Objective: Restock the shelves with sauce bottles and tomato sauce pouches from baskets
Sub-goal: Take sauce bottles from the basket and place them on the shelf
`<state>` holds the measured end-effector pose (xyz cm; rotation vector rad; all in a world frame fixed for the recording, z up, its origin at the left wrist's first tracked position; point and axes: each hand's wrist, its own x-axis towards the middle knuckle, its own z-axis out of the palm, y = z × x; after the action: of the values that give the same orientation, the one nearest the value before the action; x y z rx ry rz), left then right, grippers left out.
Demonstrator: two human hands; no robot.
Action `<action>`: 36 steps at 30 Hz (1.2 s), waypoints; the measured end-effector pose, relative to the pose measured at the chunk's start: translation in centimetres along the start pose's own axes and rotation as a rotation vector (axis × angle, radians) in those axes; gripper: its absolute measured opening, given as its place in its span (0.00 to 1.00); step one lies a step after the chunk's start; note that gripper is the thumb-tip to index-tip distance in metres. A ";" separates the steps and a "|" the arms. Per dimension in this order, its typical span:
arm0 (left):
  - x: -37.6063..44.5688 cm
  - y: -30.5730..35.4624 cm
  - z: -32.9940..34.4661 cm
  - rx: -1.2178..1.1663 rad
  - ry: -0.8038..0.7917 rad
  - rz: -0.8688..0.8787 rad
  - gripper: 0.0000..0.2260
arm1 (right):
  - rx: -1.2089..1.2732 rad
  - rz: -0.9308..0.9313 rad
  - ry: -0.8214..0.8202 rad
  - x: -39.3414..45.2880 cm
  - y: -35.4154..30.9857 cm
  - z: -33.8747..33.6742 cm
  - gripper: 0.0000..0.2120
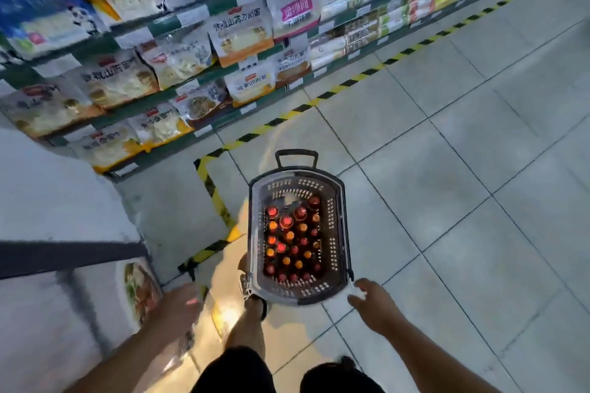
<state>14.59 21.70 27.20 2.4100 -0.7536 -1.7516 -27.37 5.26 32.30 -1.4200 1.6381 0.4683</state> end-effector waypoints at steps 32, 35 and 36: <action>44.7 18.8 14.5 -0.238 -0.051 -0.131 0.11 | 0.028 -0.127 0.199 44.3 -10.3 21.0 0.11; 44.9 18.5 14.3 -0.244 -0.007 -0.119 0.07 | 0.120 -0.126 0.246 43.5 -9.4 20.2 0.11; 44.8 18.3 14.2 -0.223 0.016 -0.098 0.05 | 0.146 -0.127 0.251 42.8 -9.2 19.8 0.09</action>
<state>5.72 -10.06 -10.87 2.3443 -0.4191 -1.7428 -9.14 -7.42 -10.28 -1.5075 1.7269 0.0979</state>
